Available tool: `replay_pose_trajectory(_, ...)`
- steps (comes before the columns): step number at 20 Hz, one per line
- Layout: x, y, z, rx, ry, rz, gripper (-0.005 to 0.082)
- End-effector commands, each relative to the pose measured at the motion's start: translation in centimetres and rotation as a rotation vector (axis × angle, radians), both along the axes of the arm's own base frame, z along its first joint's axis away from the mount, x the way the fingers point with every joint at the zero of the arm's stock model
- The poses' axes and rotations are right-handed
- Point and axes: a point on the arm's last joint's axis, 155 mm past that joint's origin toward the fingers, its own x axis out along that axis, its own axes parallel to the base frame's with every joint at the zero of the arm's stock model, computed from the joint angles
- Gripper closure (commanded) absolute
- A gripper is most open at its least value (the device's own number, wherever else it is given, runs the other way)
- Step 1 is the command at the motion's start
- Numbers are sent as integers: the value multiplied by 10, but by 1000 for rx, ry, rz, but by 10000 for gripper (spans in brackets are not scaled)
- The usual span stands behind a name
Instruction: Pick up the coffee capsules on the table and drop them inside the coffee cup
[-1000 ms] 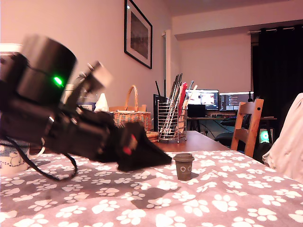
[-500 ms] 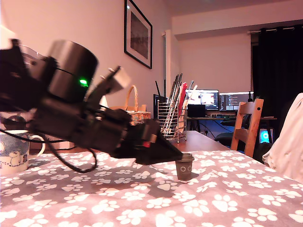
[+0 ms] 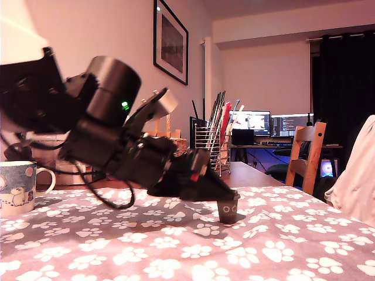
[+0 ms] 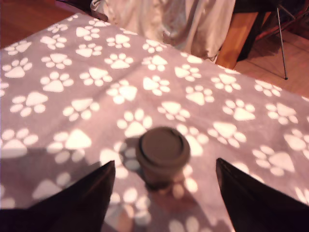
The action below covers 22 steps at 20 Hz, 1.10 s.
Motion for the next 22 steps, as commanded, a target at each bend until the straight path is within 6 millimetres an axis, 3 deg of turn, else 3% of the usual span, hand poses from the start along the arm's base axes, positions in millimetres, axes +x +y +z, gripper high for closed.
replay_pose_trajectory(1, -3, -2, -12, 16, 22, -7, 165)
replay_pose_trajectory(6, -2, -4, -12, 13, 19, -9, 165)
replay_pose_trajectory(22, 7, -23, -48, 73, 87, -25, 166)
